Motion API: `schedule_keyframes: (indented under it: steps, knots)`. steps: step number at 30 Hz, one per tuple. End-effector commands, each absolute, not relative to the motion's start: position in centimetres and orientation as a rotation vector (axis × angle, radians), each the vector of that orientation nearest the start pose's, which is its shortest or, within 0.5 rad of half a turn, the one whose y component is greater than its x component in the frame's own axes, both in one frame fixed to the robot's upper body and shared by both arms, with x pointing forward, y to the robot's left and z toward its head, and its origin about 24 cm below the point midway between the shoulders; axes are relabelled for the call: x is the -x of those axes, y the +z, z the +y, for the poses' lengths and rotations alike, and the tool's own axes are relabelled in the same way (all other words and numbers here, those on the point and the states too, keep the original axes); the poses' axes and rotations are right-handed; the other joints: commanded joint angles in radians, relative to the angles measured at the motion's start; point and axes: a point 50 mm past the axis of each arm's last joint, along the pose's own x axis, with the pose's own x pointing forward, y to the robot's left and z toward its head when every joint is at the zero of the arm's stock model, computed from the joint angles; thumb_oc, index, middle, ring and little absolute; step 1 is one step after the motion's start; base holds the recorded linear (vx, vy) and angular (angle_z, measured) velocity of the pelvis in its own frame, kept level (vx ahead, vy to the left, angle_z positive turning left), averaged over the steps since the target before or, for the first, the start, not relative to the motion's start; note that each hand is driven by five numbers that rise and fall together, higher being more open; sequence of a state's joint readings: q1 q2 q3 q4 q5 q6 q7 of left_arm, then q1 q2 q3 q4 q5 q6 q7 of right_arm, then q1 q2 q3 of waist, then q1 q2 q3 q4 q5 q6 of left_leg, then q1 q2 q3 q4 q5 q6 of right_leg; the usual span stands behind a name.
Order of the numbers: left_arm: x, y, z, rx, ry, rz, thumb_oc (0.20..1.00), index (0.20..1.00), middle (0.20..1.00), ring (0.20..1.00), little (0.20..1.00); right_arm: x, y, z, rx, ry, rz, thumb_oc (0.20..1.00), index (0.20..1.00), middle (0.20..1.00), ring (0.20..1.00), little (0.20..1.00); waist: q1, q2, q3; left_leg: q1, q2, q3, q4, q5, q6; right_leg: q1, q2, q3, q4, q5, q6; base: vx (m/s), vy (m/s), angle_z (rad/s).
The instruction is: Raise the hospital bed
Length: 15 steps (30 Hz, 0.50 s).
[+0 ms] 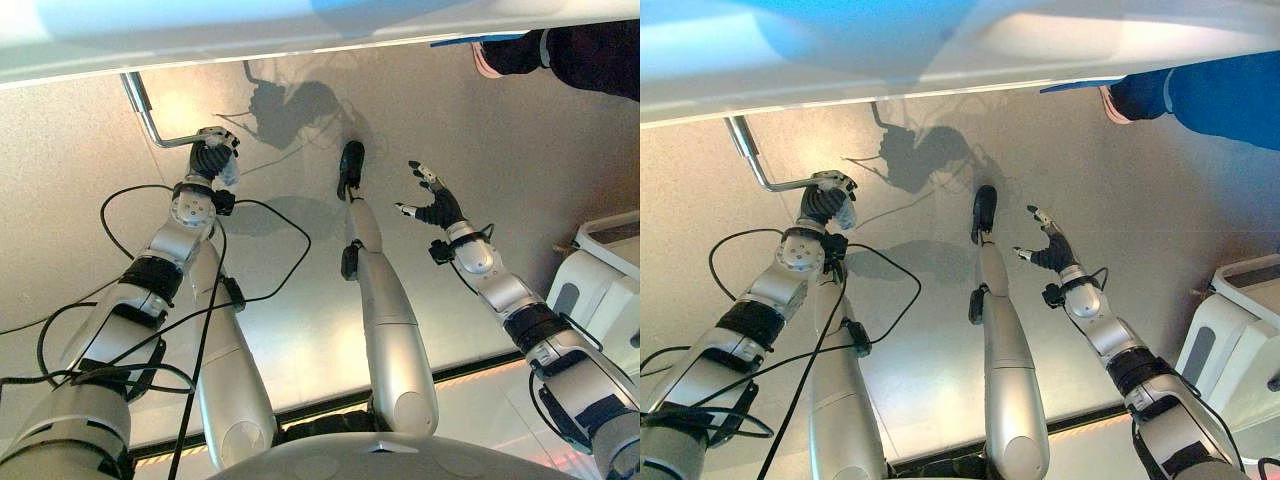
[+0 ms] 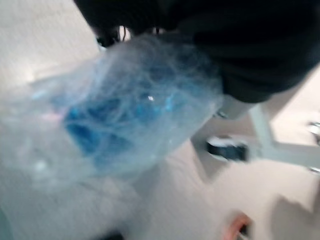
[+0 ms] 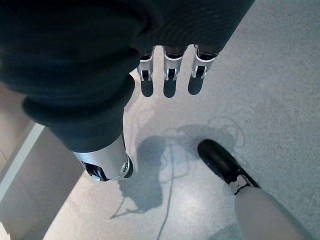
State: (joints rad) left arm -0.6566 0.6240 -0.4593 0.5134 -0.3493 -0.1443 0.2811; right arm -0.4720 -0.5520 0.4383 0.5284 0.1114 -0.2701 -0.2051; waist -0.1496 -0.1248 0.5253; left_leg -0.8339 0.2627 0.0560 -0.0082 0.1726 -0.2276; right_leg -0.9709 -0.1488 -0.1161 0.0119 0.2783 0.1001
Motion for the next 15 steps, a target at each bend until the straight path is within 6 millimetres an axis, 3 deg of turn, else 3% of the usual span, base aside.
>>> schedule_keyframes:
  steps: [1,5,6,8,15]
  knots:
    - [-34.3,18.5,14.7,-0.331,-0.226,-0.519,0.2,0.2,0.2,0.2,0.2,-32.6,8.2,-20.2,0.538,0.062,-0.18,1.0,1.0,1.0,1.0,1.0,0.013,-0.007,-0.005,-0.042,-0.045,-0.018,0.034,-0.013,0.087,0.036,0.02,0.001,0.107,-0.158,0.079,0.0,0.0,0.0]
    - [-31.0,21.2,15.5,-0.226,-0.315,-0.653,0.2,0.2,0.2,0.2,0.2,-31.9,7.9,-21.6,0.544,0.033,-0.167,1.0,1.0,1.0,1.0,1.0,0.032,0.02,-0.005,-0.043,-0.054,-0.021,0.03,-0.016,0.088,0.035,0.015,-0.003,0.109,-0.161,0.08,0.0,0.0,0.0]
    - [-31.0,21.2,15.6,-0.226,-0.314,-0.652,0.2,0.2,0.2,0.2,0.2,-31.9,7.9,-21.6,0.544,0.034,-0.167,1.0,1.0,1.0,1.0,1.0,0.031,0.02,-0.005,-0.043,-0.054,-0.021,0.03,-0.016,0.088,0.036,0.015,-0.003,0.109,-0.161,0.08,0.0,0.0,0.0]
    - [-29.1,22.1,16.8,-0.185,-0.346,-0.702,0.2,0.2,0.2,0.2,0.2,-31.4,7.4,-22.0,0.538,0.031,-0.149,1.0,1.0,1.0,1.0,1.0,0.044,0.032,-0.005,-0.045,-0.057,-0.021,0.031,-0.018,0.087,0.035,0.014,-0.006,0.11,-0.161,0.081,0.0,0.0,0.0]
    - [-26.4,22.0,19.3,-0.191,-0.386,-0.689,0.2,0.2,0.2,0.2,0.2,-30.7,6.5,-22.7,0.54,0.041,-0.112,1.0,1.0,1.0,1.0,1.0,0.065,0.045,-0.005,-0.039,-0.061,-0.024,0.042,-0.024,0.087,0.053,0.008,-0.011,0.116,-0.164,0.083,0.0,0.0,0.0]
